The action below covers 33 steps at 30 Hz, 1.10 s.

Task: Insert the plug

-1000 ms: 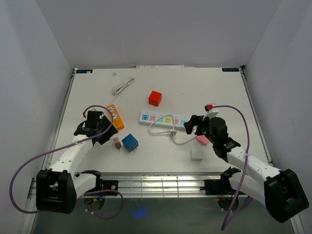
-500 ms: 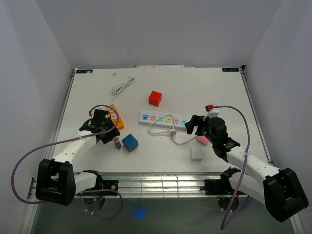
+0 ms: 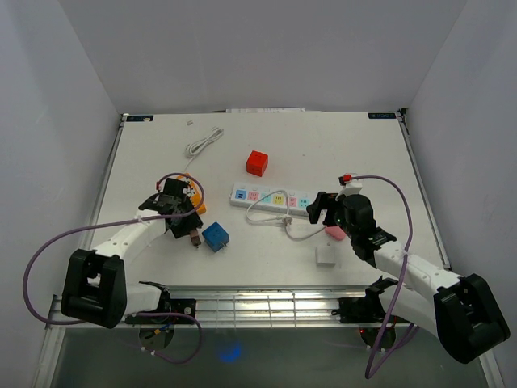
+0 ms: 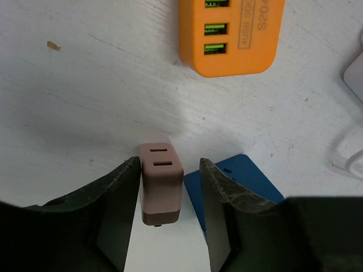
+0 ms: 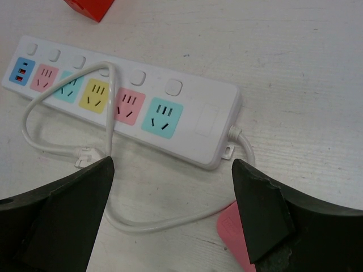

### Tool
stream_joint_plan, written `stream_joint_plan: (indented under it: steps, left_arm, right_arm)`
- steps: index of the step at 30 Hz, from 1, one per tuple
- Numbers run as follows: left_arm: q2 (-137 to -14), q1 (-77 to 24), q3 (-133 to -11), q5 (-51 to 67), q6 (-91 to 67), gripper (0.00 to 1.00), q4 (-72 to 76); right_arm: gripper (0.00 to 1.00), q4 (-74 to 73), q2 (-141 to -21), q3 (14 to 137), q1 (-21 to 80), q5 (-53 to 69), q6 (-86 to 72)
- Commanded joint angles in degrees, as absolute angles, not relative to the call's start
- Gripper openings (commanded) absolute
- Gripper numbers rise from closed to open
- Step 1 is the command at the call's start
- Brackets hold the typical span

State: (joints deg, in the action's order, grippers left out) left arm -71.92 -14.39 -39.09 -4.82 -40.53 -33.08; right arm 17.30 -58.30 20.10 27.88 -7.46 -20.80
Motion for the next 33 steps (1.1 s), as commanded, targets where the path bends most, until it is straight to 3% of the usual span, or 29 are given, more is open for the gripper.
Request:
stream_joint_plan:
  steps: [1, 4, 11, 13, 14, 23, 29, 33]
  left_arm:
    - [-72.3, -15.0, -41.4, -6.4, -39.6, 0.54, -34.2]
    - [-72.8, -15.2, -41.5, -6.1, -39.3, 0.41, -34.2]
    - [-73.4, -16.3, -41.7, -6.8, -38.8, 0.39, -34.6]
    - [-73.7, -16.4, -41.9, -6.3, -38.5, 0.24, -34.9]
    - [-73.8, -16.4, -42.1, -6.2, -38.4, 0.12, -35.1]
    - [-63.6, -16.4, -45.3, -6.0, -35.3, 0.06, -33.6]
    - [-52.5, -16.4, -43.9, 0.3, -28.9, 0.03, -25.0]
    - [-50.1, -16.4, -42.2, 16.0, -23.6, 0.0, -17.1]
  right_arm:
    - [0.89, 17.9, -58.7, 22.2, 28.1, -8.3, -21.2]
    - [0.89, 17.8, -58.8, 22.3, 28.1, -8.3, -21.2]
    - [0.89, 17.8, -58.8, 22.4, 28.1, -8.3, -21.3]
    - [0.89, 17.6, -58.9, 22.4, 28.1, -8.3, -21.3]
    - [0.89, 17.6, -58.8, 22.5, 28.1, -8.3, -21.4]
    - [0.89, 17.6, -58.9, 22.8, 28.1, -5.9, -20.2]
    - [0.89, 11.2, -62.6, 31.4, 28.1, 7.2, -18.1]
    - [0.89, 6.3, -65.7, 38.6, 28.1, 16.8, -17.8]
